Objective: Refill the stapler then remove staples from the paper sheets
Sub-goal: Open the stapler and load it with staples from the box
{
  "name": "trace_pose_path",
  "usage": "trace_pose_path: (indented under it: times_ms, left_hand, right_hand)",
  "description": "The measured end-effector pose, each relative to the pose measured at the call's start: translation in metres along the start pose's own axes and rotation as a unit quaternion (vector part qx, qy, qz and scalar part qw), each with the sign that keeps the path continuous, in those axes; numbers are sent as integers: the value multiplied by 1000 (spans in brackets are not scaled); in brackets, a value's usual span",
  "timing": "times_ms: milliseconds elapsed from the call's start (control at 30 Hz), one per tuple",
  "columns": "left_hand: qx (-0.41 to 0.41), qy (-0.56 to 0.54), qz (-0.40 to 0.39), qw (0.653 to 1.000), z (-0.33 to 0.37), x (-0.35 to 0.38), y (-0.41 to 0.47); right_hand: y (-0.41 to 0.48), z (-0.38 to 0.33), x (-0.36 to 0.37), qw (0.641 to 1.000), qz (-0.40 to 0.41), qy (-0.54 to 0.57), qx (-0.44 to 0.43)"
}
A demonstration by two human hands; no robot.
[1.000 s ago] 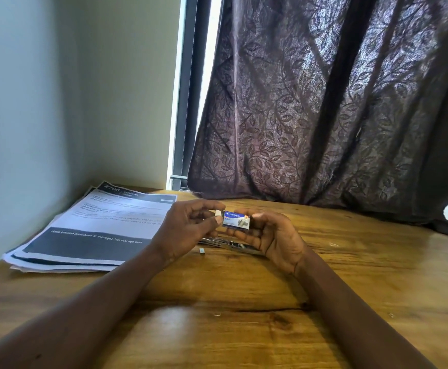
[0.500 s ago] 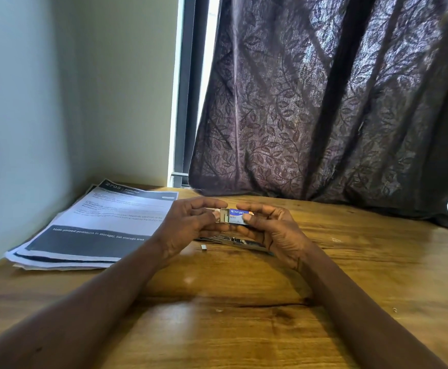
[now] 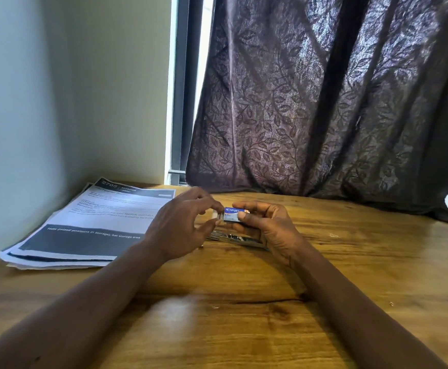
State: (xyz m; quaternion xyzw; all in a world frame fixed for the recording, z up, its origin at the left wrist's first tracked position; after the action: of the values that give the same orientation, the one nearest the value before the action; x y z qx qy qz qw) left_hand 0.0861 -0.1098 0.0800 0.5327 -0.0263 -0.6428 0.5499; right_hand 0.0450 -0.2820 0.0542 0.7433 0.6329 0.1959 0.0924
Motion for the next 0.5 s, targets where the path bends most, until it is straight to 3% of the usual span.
trace_pose_path:
  times_ms: [500]
  left_hand:
    - [88,134,39,986,25,-12,-2]
  right_hand:
    - [-2,4,1,998,27,49,26]
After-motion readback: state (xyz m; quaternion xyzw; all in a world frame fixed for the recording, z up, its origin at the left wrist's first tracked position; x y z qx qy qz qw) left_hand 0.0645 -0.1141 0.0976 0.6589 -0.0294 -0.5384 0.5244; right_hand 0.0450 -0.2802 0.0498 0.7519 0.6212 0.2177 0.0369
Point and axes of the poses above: each hand's wrist, its own y-axis towards the middle knuckle, its own x-axis out of the palm, z = x × y, the point moved 8 cm from there along y, towards the middle knuckle, and after that the axes turned 13 degrees about -x, right-handed, at the moved point
